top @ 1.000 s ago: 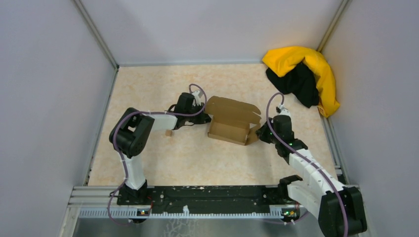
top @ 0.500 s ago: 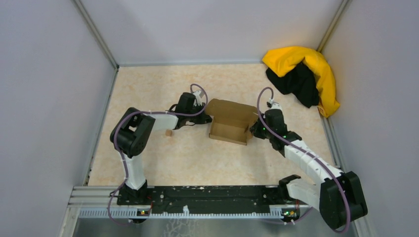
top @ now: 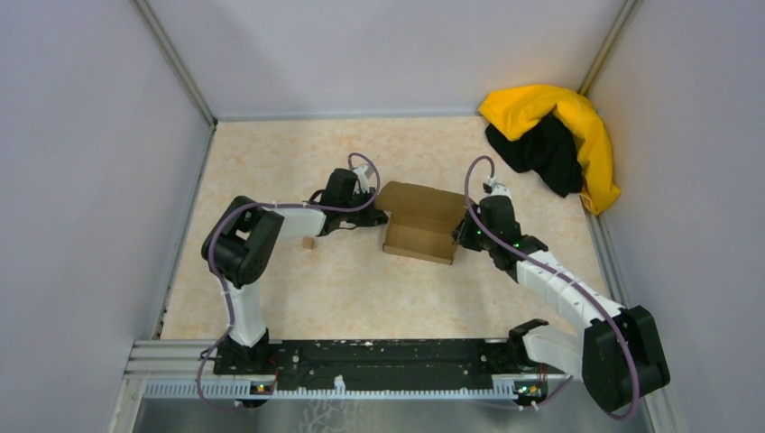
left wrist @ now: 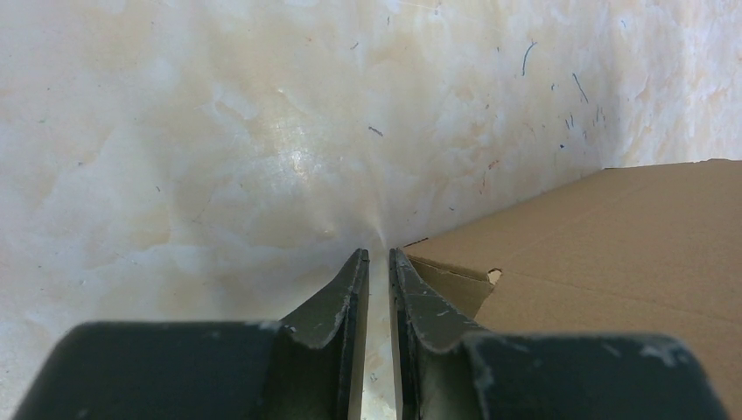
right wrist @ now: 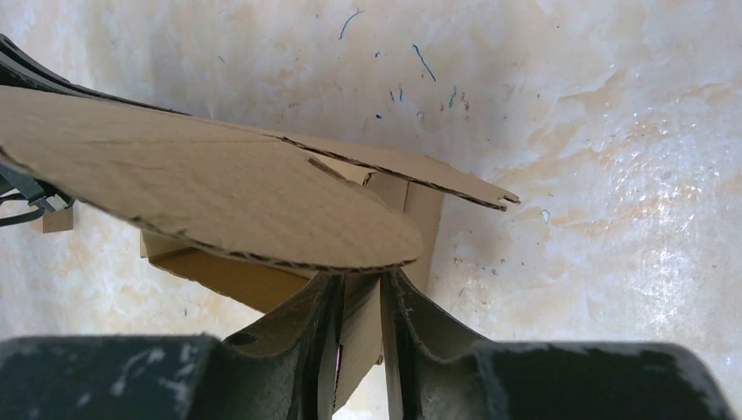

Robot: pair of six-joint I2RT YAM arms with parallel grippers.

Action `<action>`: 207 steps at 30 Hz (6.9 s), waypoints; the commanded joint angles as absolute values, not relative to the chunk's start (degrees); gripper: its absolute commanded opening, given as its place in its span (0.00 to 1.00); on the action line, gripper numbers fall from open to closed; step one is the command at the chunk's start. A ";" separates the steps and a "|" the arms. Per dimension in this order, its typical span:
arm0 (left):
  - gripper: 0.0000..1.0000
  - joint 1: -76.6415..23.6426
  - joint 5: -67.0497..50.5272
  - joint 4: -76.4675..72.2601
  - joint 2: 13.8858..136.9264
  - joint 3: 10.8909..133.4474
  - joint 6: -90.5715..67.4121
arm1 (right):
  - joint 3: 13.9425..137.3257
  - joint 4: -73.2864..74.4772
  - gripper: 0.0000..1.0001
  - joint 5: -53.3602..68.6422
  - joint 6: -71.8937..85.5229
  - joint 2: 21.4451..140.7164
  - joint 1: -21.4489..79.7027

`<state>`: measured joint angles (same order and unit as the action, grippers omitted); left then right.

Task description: Fold the paper box

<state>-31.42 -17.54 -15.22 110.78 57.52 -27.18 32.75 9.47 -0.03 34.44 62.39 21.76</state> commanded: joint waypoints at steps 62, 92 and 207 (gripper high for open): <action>0.22 -32.38 -17.71 -9.88 113.84 57.70 -25.49 | 17.96 12.69 0.24 -4.01 38.26 47.45 2.38; 0.22 -32.57 -17.90 -9.30 114.43 58.53 -25.22 | 20.11 -4.30 0.24 7.43 34.90 54.87 2.37; 0.54 -22.61 -12.95 0.48 75.80 39.86 -26.17 | 23.86 -17.19 0.34 15.01 33.20 67.65 12.24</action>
